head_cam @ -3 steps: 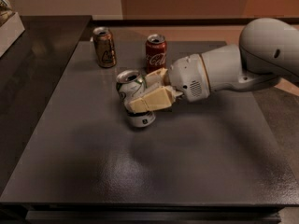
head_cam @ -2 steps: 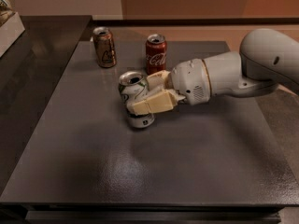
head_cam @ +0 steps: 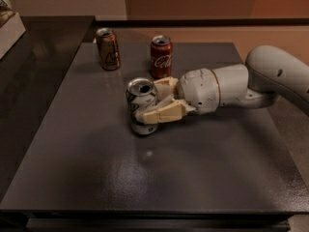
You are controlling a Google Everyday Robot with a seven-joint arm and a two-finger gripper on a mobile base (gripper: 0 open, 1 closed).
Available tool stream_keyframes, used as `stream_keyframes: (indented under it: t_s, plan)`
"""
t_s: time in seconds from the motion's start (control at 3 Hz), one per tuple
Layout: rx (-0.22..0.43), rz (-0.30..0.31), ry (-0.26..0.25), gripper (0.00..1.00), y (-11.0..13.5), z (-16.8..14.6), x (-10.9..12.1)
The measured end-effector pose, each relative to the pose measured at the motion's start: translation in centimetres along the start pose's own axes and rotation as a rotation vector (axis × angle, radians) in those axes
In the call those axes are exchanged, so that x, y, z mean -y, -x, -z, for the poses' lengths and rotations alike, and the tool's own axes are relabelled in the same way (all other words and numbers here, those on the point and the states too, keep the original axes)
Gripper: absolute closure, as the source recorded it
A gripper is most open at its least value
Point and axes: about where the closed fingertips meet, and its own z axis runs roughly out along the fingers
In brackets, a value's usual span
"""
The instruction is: Place 7up can upright
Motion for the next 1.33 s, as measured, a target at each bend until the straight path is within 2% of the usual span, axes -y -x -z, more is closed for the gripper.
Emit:
stream_keyframes:
  t_s: [0.33,0.67,1.0,1.33]
  plan:
    - [0.017,0.032,0.023,0.36,-0.6,0.2,-0.2]
    - [-0.009,0.053,0.036,0.12,-1.2,0.4,-0.3]
    - [-0.033,0.059,0.043,0.00,-1.9,0.6,-0.5]
    - [-0.033,0.059,0.043,0.00,-1.9,0.6,-0.5]
